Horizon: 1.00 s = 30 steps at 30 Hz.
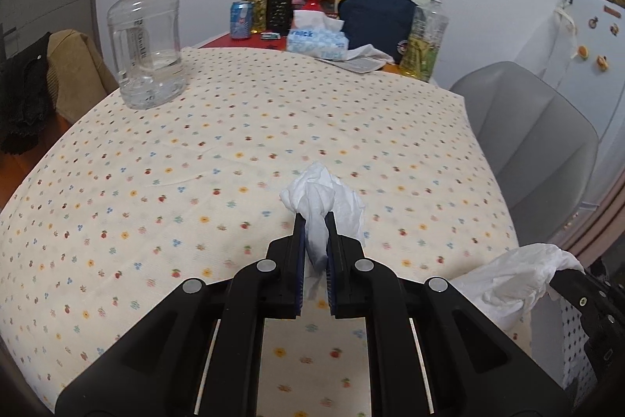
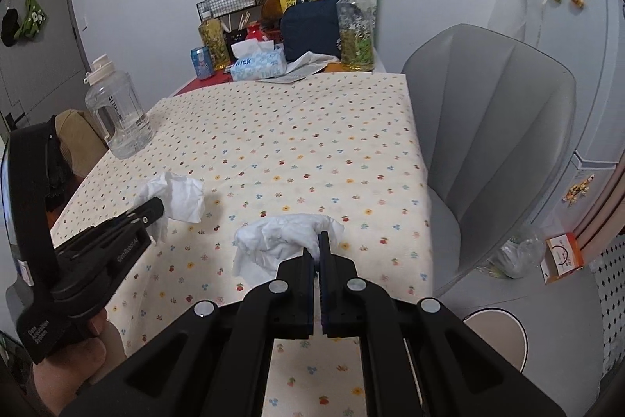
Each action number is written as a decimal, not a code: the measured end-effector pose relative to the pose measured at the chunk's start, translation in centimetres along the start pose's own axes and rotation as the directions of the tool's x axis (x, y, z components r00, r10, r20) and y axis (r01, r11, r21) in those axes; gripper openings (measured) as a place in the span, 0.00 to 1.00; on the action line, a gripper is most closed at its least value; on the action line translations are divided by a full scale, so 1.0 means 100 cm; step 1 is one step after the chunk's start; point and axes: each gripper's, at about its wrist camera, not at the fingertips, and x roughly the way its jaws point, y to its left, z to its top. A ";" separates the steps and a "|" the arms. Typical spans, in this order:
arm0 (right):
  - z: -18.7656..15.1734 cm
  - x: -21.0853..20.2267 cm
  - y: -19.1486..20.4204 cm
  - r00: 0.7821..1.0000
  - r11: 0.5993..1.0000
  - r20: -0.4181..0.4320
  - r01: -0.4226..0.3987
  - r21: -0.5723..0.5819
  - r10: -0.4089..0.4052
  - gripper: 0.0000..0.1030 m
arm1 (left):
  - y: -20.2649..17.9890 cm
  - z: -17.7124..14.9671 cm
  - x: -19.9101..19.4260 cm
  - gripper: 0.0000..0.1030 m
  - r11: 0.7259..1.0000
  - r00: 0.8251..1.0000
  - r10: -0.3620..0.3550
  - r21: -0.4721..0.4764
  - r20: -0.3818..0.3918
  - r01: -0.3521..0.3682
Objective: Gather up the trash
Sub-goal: 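Grasp the other white tissue with the right gripper while the left holds its tissue, then carry both white tissues in both grippers toward the white bin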
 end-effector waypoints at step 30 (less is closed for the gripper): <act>-0.034 -0.047 -0.134 0.989 0.967 0.031 0.136 0.216 -0.146 0.03 | -0.138 -0.028 -0.012 0.09 0.966 0.991 -0.133 0.221 -0.029 0.136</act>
